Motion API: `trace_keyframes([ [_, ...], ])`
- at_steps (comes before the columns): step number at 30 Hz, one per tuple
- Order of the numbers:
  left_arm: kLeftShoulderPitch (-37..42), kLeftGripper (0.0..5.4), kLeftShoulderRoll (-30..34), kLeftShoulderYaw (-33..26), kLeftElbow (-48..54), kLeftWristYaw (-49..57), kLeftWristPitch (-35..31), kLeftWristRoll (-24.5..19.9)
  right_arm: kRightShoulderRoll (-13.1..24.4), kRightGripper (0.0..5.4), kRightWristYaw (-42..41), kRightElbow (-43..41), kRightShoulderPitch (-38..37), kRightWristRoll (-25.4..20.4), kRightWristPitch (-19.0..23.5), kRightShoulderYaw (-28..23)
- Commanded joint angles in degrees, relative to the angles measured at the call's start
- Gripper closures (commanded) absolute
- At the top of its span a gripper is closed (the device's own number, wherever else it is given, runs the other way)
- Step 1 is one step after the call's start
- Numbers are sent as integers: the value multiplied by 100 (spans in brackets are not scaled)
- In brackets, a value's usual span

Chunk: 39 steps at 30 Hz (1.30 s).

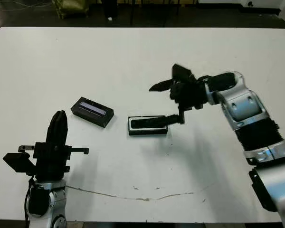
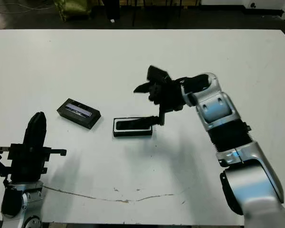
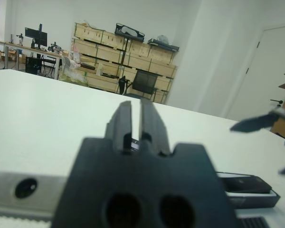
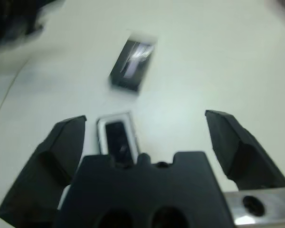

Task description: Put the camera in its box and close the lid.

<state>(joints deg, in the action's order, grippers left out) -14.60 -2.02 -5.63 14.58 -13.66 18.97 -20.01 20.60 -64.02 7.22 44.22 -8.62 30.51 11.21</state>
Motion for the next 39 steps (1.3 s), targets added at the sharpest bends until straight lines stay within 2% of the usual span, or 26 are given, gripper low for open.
trace_keyframes([
  [1,-77,540,19,-10,-71,13,-39,7,-290,82,1085,-1037,-865,-272,449,-544],
  [2,-75,540,18,-9,-71,14,-45,4,-370,106,1428,-1356,-1085,-282,406,-657],
  [6,-78,540,38,-6,-50,21,-80,18,-502,199,2477,-2237,-1780,9,-212,-771],
  [9,-66,540,46,-17,-66,14,-54,32,-415,264,2915,-2613,-2187,277,-573,-670],
  [16,-82,540,50,-8,-13,15,-95,11,-210,425,3625,-3152,-3018,1287,-1796,-185],
  [21,-76,540,51,-11,-14,12,-112,6,-317,537,4310,-3019,-3450,2005,-3014,108],
  [25,-85,540,61,-19,-10,15,-123,12,-385,537,4917,-2763,-3690,2730,-3799,364],
  [31,-121,540,58,-9,19,4,-148,-23,-439,537,5627,-2338,-3755,3896,-4334,761],
  [35,-133,540,61,-21,-10,13,-93,42,-499,537,5548,-2159,-3761,4053,-4219,940],
  [38,-130,540,65,-26,-33,-6,-75,46,-594,537,5293,-2097,-3722,3915,-3951,1006],
  [39,-134,540,63,-25,-27,4,-77,62,-674,537,5229,-2027,-3721,3727,-3903,990],
])
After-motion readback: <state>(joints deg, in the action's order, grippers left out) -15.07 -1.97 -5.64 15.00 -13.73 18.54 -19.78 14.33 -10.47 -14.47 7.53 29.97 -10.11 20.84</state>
